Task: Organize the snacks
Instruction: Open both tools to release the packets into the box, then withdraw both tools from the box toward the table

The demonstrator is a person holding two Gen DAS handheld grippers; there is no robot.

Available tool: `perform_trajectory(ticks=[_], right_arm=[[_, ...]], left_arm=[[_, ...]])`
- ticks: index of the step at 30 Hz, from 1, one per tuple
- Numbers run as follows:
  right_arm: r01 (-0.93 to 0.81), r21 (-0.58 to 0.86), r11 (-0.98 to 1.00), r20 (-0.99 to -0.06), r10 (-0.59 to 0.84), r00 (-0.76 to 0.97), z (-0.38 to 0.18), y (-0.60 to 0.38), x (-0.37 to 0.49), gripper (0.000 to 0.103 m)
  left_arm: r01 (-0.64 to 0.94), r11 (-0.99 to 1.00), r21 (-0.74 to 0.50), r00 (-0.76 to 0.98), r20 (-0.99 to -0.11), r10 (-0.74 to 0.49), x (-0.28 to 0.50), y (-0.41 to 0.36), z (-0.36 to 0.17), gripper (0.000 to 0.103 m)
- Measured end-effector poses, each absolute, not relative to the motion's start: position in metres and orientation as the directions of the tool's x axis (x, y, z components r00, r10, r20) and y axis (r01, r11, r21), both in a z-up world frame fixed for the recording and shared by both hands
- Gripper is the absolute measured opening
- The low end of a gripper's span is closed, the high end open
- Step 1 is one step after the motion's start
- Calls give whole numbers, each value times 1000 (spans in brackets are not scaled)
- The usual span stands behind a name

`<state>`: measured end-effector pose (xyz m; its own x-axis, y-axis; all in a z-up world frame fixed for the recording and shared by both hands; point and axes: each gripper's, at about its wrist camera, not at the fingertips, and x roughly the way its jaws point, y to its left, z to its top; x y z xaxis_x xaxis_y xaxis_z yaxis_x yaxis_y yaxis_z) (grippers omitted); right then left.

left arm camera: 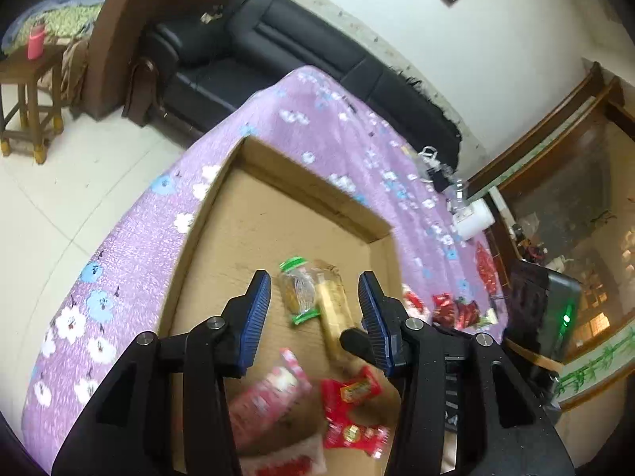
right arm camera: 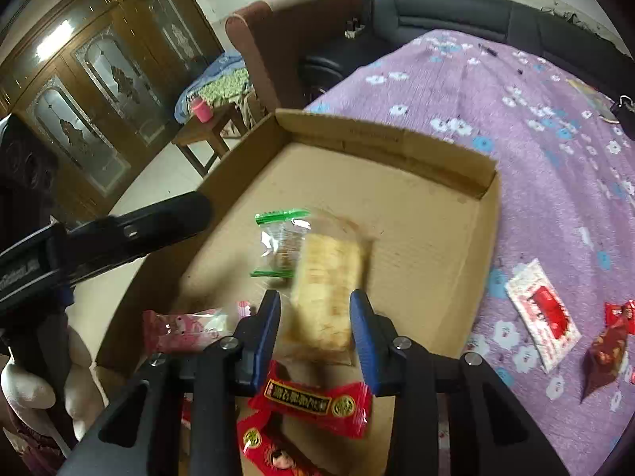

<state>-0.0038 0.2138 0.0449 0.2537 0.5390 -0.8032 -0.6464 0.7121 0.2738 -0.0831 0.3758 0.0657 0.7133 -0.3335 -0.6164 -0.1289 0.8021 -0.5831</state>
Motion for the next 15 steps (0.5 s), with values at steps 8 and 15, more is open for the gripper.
perform_trajectory(ticks=[8,15], right_arm=[[-624,231,746,-713,567,414,92,146,-22,56],[-437,213,874,-672,456,584,104,32,-14,71]], left_arm=[[-10,809,-588,766,-525,-372,-130,325,100,60],[86,737,-670,717,-472,-513,-149,267,93,60]])
